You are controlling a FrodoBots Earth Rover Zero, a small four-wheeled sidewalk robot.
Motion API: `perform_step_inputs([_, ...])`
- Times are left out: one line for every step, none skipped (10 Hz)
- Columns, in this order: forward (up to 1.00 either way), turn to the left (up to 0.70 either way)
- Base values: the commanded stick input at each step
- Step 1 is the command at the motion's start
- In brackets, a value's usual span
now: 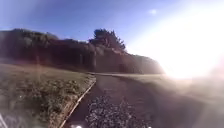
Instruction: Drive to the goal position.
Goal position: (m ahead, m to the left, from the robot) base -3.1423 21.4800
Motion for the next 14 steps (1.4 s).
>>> perform_step_inputs([0.7,-0.11])
perform_step_inputs([0.7,-0.06])
perform_step_inputs([0.7,0.0])
perform_step_inputs([0.7,0.0])
perform_step_inputs([0.7,0.0])
perform_step_inputs([0.7,0.0])
perform_step_inputs([0.7,0.0])
perform_step_inputs([0.7,0.0])
perform_step_inputs([0.7,0.0])
perform_step_inputs([0.7,0.0])
perform_step_inputs([0.7,0.0])
perform_step_inputs([0.7,0.0])
perform_step_inputs([0.7,0.0])
perform_step_inputs([0.7,0.0])
